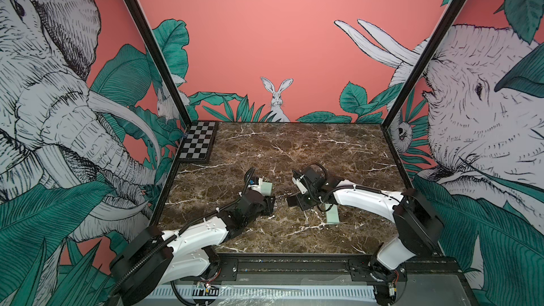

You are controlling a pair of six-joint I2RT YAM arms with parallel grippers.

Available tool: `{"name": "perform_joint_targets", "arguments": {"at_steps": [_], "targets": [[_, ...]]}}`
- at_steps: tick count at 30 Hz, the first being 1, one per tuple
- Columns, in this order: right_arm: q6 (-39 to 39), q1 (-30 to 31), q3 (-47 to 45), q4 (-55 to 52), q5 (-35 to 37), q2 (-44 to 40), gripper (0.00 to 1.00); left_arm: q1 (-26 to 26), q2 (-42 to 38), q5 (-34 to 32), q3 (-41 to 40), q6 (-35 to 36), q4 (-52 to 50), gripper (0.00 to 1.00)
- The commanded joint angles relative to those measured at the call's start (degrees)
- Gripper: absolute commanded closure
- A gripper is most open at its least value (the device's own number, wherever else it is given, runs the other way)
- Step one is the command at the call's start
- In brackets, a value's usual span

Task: Take the rings out of the lift-off lid box
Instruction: Adjust the inner lining in the jewelry box.

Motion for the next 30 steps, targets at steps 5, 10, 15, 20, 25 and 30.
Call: {"name": "perform_joint_targets", "arguments": {"at_steps": [5, 10, 15, 20, 25, 30], "targets": [[-0.6, 0.0, 1.8, -1.7, 1.6, -2.1, 0.69, 0.2, -1.6, -1.8, -1.3, 0.1, -0.8, 0.54], [-0.3, 0.0, 3.1, -2.1, 1.9, -0.3, 0.69, 0.1, -2.3, -2.4, -1.8, 0.1, -1.2, 0.54], [-0.2, 0.0, 5.0, -2.2, 2.2, 2.7, 0.7, 0.2, -2.6, -2.5, -2.0, -0.2, -1.2, 0.54], [-0.4, 0.0, 6.7, -1.7, 1.9, 5.3, 0.7, 0.1, -2.9, -2.8, -2.4, -0.3, -1.2, 0.54], [-1.0, 0.0, 7.3, -1.1, 2.6, 6.8, 0.7, 0.2, -3.9, -3.2, -3.0, -0.5, -1.5, 0.54], [-2.1, 0.0, 8.1, -1.1, 3.6, 9.0, 0.71, 0.2, -4.4, -3.5, -3.4, -0.6, -1.7, 0.54]]}}
